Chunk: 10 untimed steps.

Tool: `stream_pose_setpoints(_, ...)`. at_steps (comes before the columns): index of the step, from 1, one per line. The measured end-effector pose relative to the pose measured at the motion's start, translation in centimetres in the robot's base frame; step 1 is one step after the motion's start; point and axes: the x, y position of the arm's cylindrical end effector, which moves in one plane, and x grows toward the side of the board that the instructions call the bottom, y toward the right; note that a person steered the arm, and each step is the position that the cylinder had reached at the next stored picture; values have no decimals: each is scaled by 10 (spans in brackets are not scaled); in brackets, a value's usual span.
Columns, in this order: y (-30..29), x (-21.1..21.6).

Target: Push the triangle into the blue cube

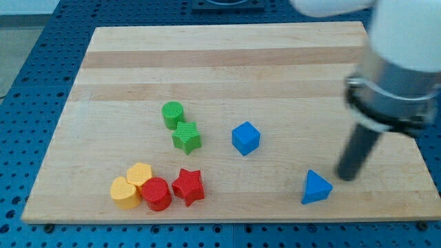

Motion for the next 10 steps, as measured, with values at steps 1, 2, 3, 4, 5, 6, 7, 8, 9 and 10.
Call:
stream_pose_setpoints(1, 38, 15)
stream_pose_setpoints(2, 28, 56)
stream_pose_setpoints(3, -22, 44)
stream_pose_setpoints(4, -24, 31)
stream_pose_setpoints(5, -18, 31)
stream_pose_setpoints(6, -24, 56)
stream_pose_setpoints(7, -86, 29)
stream_pose_setpoints(8, -138, 17)
stream_pose_setpoints(9, -117, 50)
stream_pose_setpoints(10, -163, 14)
